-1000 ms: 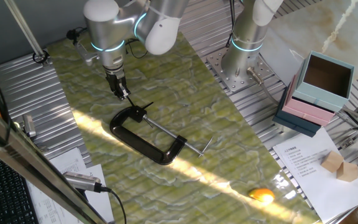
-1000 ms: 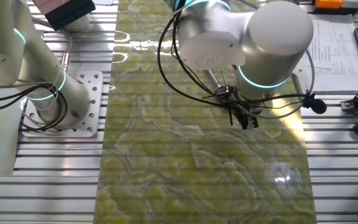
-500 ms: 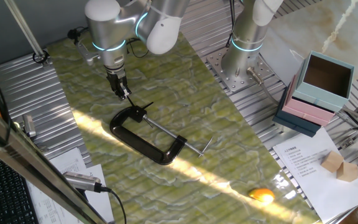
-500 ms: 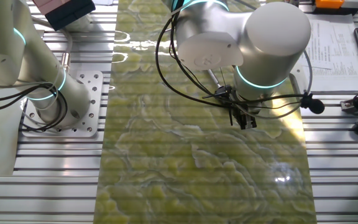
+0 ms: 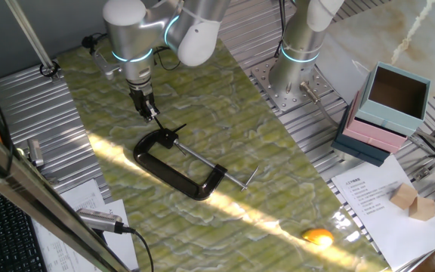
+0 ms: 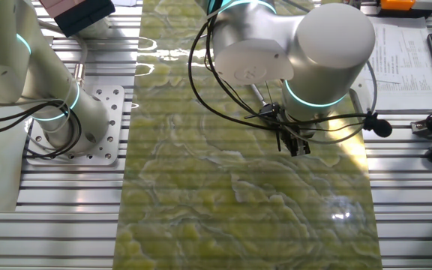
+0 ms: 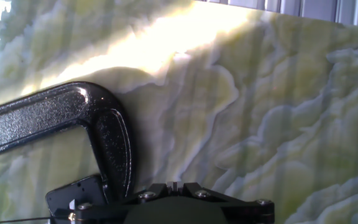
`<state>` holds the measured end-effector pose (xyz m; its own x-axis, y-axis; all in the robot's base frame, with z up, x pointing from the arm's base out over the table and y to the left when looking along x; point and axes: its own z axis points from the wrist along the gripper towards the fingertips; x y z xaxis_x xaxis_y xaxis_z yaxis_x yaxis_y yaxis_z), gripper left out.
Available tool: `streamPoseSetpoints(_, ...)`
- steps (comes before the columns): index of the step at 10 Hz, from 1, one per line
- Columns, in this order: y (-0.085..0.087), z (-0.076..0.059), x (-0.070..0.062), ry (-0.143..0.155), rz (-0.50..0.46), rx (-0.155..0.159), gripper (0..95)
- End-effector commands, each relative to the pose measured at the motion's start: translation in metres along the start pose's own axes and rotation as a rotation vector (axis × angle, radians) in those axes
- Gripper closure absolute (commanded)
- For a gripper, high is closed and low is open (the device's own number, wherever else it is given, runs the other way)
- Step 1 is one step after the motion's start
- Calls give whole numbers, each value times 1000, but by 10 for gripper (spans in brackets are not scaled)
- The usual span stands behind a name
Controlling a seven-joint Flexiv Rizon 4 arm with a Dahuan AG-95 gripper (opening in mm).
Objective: Turn the hands of a clock
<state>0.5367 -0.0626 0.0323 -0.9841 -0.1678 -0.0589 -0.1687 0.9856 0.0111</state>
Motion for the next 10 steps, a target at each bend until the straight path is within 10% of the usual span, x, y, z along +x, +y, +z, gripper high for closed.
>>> streamPoseSetpoints(1,0,0,0,3,-3,-2,950)
streamPoseSetpoints(10,0,0,1,13,-31,-21,950)
